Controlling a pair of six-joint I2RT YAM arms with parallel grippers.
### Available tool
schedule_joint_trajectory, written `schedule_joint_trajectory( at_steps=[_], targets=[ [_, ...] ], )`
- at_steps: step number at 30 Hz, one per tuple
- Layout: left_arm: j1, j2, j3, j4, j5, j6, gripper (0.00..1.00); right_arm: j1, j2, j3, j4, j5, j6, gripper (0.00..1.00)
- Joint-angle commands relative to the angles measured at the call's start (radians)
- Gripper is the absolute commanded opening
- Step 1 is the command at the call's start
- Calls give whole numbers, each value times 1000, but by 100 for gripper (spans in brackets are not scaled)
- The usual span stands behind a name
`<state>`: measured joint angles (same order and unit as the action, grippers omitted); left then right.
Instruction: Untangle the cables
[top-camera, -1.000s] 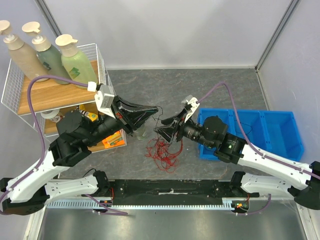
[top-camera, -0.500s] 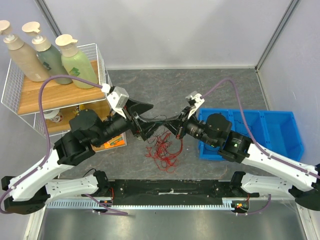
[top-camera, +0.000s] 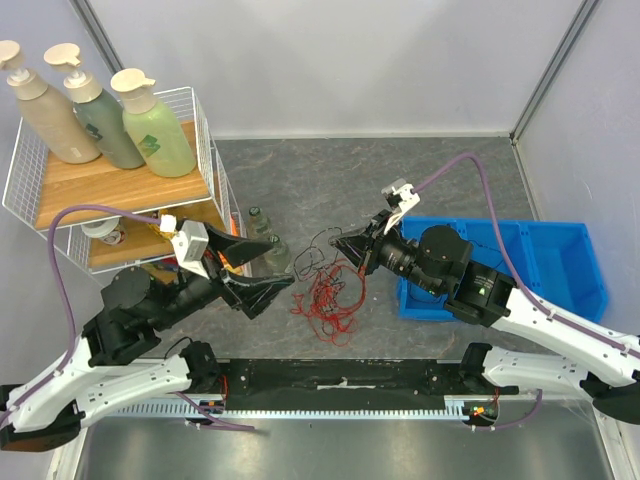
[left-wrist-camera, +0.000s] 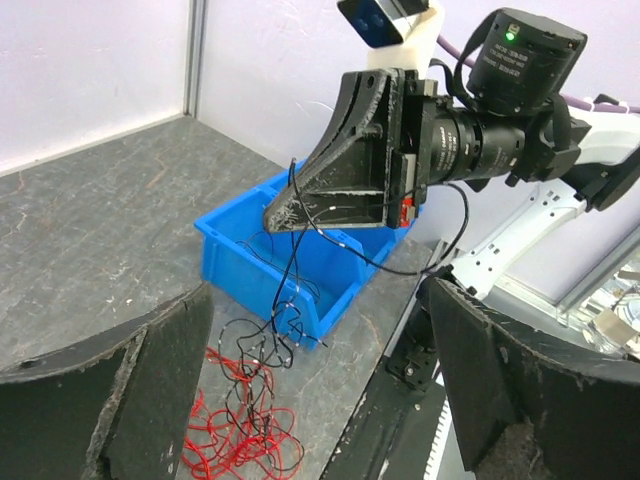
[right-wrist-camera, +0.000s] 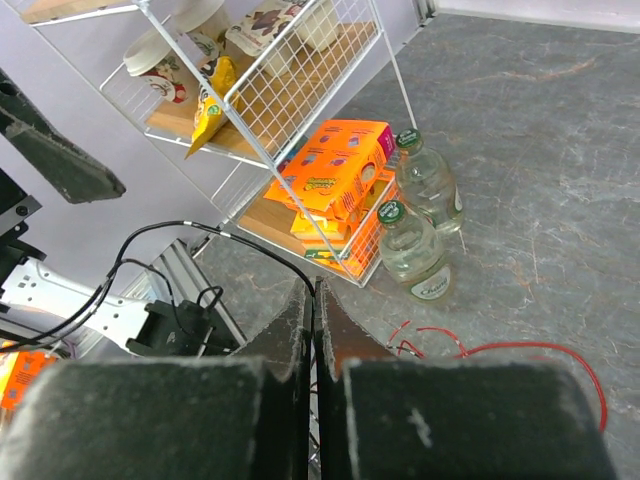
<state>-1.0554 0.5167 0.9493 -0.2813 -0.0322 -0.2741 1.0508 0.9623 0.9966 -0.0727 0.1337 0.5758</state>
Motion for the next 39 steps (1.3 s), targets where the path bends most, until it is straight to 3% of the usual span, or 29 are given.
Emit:
schedule_joint_trajectory(
  at_steps=[1,8,10,14,16,22,27,36,39],
  targets=[
    [0,0,-38,21,87,-45,94,0,-19,25,-2,44,6,0],
    [0,143,-75,97,42,-148,90,-2,-24,28,4,15,29,0],
    [0,201,-52,106,-6,-149,80,-2,-28,28,4,4,35,0],
    [2,262,20,6,-124,-108,17,-2,-53,30,-44,46,12,0],
    [1,263,48,-66,-178,-71,2,0,-65,54,-135,168,-31,0],
    [2,140,89,-249,-417,12,2,0,-42,109,-403,731,-128,0],
    [1,10,106,-211,-428,52,2,0,27,116,-434,845,-146,0],
    [2,20,246,-262,-417,118,2,0,-11,119,-453,1145,-205,0],
    [0,9,288,-259,-399,133,2,0,-63,114,-455,1105,-206,0]
  ],
)
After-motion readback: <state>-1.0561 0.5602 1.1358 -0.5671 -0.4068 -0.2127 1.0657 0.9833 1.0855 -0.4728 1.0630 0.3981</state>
